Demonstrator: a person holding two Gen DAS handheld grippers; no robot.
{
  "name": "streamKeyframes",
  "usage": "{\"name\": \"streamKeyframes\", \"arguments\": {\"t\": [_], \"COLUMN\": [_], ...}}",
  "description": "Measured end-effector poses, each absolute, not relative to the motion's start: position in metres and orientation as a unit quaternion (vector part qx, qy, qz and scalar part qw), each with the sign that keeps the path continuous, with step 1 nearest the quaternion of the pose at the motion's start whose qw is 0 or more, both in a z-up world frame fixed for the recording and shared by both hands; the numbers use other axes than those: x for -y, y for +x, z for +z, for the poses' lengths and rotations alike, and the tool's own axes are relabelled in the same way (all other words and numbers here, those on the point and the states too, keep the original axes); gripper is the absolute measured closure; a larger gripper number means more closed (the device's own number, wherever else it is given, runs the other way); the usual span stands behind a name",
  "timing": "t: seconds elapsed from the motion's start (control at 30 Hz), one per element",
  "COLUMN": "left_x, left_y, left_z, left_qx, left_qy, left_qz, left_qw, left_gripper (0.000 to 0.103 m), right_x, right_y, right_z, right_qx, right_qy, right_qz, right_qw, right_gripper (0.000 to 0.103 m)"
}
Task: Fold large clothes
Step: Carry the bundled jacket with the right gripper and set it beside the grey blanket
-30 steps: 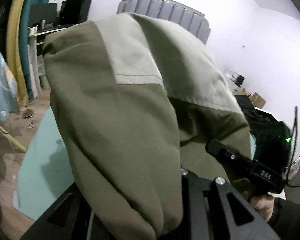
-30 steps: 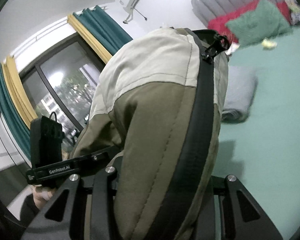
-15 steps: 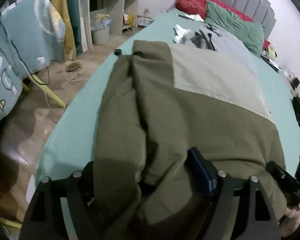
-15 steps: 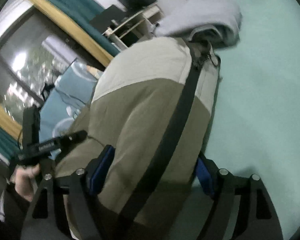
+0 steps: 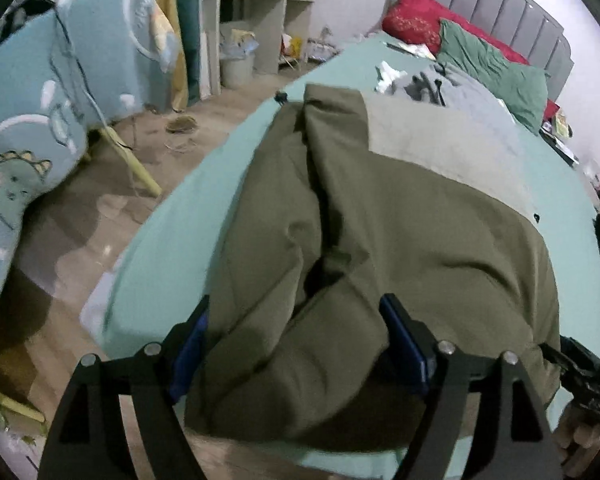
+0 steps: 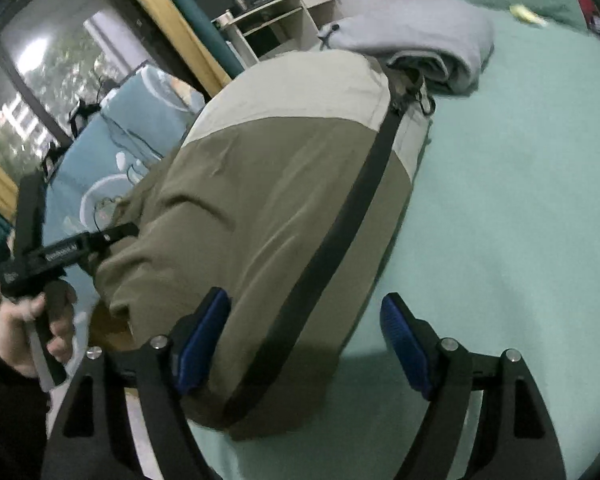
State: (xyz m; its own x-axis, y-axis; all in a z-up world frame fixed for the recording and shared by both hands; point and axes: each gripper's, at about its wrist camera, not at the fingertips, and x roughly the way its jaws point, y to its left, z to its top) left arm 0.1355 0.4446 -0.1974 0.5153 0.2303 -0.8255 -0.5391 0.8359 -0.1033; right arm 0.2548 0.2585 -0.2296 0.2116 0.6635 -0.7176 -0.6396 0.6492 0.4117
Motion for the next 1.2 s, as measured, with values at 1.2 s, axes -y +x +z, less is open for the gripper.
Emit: {"name": "streamKeyframes", "arguments": {"t": [1.2], "left_x": [-0.225], "left_y": [0.103], "left_z": [-0.113], "left_qx": [-0.388], "left_qy": [-0.148], "left_qz": [0.129], "left_qw": [0.9], "left_gripper": [0.023], "right_x": [0.026], "right_y": [0.201], "right_z": [-0.165], "right_qx": [-0.443], "right_qy": [0.115], "right_qz": [0.345], "right_qw": [0.819], "right_gripper": [0.025]}}
